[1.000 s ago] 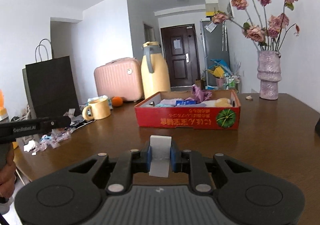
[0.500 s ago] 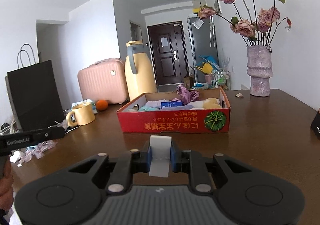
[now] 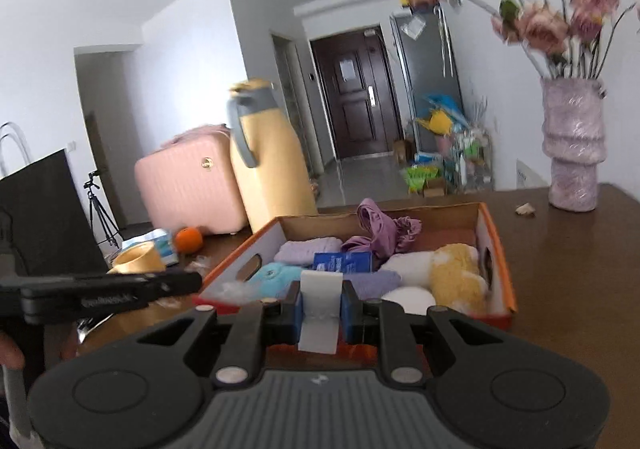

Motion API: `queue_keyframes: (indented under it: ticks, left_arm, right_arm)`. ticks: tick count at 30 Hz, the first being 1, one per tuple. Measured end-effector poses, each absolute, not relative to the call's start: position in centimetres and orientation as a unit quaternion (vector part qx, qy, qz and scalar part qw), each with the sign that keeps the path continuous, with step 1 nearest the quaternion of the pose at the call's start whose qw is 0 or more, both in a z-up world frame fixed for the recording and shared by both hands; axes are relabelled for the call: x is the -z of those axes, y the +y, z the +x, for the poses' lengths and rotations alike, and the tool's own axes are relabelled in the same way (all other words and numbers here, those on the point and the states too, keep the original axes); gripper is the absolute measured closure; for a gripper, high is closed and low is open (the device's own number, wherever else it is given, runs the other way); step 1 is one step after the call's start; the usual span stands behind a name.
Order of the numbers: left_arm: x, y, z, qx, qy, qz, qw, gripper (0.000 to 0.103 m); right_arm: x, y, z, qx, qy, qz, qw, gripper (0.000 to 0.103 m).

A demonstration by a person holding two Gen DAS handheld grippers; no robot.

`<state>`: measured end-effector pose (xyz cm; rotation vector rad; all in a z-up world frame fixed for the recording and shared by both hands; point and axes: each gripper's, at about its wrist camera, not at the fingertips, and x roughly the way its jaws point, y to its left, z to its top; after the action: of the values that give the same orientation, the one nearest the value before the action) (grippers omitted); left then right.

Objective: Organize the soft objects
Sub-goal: 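Carry the wrapped candy into the box and open both grippers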

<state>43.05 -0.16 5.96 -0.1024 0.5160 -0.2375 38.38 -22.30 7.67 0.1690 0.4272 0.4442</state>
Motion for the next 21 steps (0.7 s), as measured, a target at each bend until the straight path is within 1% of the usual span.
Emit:
queue_keyframes:
  ticks: [4, 5, 6, 7, 8, 9, 10, 14, 15, 16, 18, 21]
  left_arm:
    - [-4.3, -0.8, 48.1, 0.122, 0.298, -0.060, 0.945, 0.089]
    - [-3.9, -0.9, 48.8, 0.114, 0.307, -0.061, 0.943, 0.088]
    - [-3.6, -0.9, 49.4, 0.111, 0.317, -0.065, 0.940, 0.084]
    - [-3.3, -0.9, 50.0, 0.118, 0.329, -0.064, 0.935, 0.077]
    - [-3.1, -0.7, 50.3, 0.120, 0.333, -0.066, 0.933, 0.073]
    - [-3.1, -0.4, 50.5, 0.115, 0.333, -0.069, 0.933, 0.070]
    - [-3.2, -0.2, 50.6, 0.115, 0.330, -0.072, 0.934, 0.068]
    - [-4.6, 0.9, 50.1, 0.117, 0.310, -0.088, 0.939, 0.063]
    - [-5.2, 1.1, 49.7, 0.113, 0.300, -0.085, 0.943, 0.060]
    - [-5.7, 1.3, 49.2, 0.110, 0.290, -0.081, 0.947, 0.055]
    - [-6.6, 1.7, 47.5, 0.101, 0.270, -0.069, 0.955, 0.049]
    - [-7.4, 2.1, 44.7, 0.084, 0.248, -0.051, 0.964, 0.042]
  right_arm:
    - [-6.5, -21.2, 44.6, -0.232, 0.261, 0.104, 0.931, 0.084]
    - [-6.0, -20.9, 45.9, -0.231, 0.279, 0.107, 0.926, 0.082]
    - [-5.7, -20.4, 47.0, -0.235, 0.294, 0.108, 0.920, 0.082]
    - [-5.3, -20.1, 48.1, -0.239, 0.305, 0.110, 0.915, 0.082]
    - [-4.9, -19.9, 48.7, -0.240, 0.314, 0.113, 0.912, 0.078]
    - [-4.5, -19.7, 49.5, -0.240, 0.324, 0.116, 0.908, 0.072]
    - [-4.2, -19.5, 49.9, -0.246, 0.330, 0.120, 0.903, 0.066]
    - [-4.6, -19.6, 49.9, -0.259, 0.317, 0.135, 0.903, 0.065]
    - [-5.0, -19.8, 49.7, -0.257, 0.310, 0.135, 0.905, 0.065]
    - [-5.4, -20.2, 49.3, -0.251, 0.302, 0.137, 0.909, 0.064]
    - [-6.3, -20.8, 48.5, -0.246, 0.293, 0.137, 0.914, 0.061]
    - [-7.5, -21.9, 46.4, -0.236, 0.274, 0.123, 0.924, 0.058]
